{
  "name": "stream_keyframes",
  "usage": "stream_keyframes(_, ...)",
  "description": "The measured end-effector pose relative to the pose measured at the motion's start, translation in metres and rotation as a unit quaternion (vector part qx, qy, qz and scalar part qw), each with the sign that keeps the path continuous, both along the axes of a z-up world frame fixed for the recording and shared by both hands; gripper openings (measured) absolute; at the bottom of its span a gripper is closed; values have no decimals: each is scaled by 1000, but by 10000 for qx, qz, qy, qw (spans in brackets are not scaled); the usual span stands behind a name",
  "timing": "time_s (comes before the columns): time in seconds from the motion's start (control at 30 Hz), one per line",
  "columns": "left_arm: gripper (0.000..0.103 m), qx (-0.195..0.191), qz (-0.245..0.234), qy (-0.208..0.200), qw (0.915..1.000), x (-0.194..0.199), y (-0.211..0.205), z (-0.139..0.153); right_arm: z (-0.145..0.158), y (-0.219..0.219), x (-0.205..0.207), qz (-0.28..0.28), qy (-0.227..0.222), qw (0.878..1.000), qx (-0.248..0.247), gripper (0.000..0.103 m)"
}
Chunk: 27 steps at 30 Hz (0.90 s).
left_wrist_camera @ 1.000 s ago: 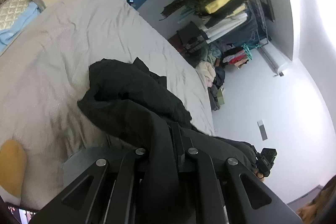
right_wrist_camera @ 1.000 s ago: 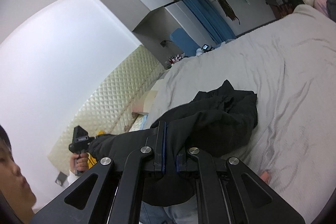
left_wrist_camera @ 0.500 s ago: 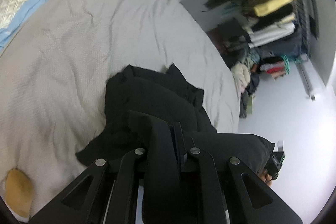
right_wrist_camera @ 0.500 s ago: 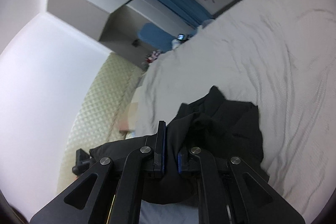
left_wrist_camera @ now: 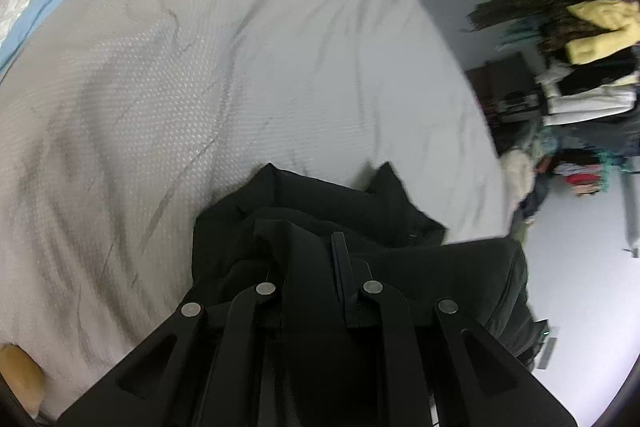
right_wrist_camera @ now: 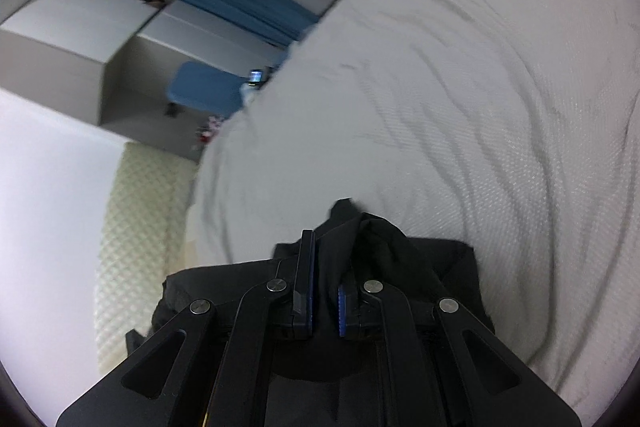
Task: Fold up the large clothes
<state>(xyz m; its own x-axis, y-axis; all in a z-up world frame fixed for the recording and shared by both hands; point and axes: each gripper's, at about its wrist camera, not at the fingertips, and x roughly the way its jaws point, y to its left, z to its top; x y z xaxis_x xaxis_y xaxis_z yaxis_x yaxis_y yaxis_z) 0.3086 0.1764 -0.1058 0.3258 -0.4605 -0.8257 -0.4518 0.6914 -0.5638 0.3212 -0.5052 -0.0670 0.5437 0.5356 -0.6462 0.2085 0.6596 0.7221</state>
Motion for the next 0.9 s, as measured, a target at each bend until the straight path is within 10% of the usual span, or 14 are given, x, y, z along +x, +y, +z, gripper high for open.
stream_keyframes(0.5, 13, 47, -73, 402, 9992, 83, -34, -74, -118, 2, 51, -156, 911, 9956, 130, 6)
stream_keyframes(0.7, 14, 65, -330, 367, 9988, 78, -29, -54, -103, -9, 37, 131, 899, 9953, 341, 10)
stream_keyframes(0.9, 16, 403, -935, 65, 9948, 52, -35, -12, -52, -20, 11, 253, 658, 9974, -119, 38)
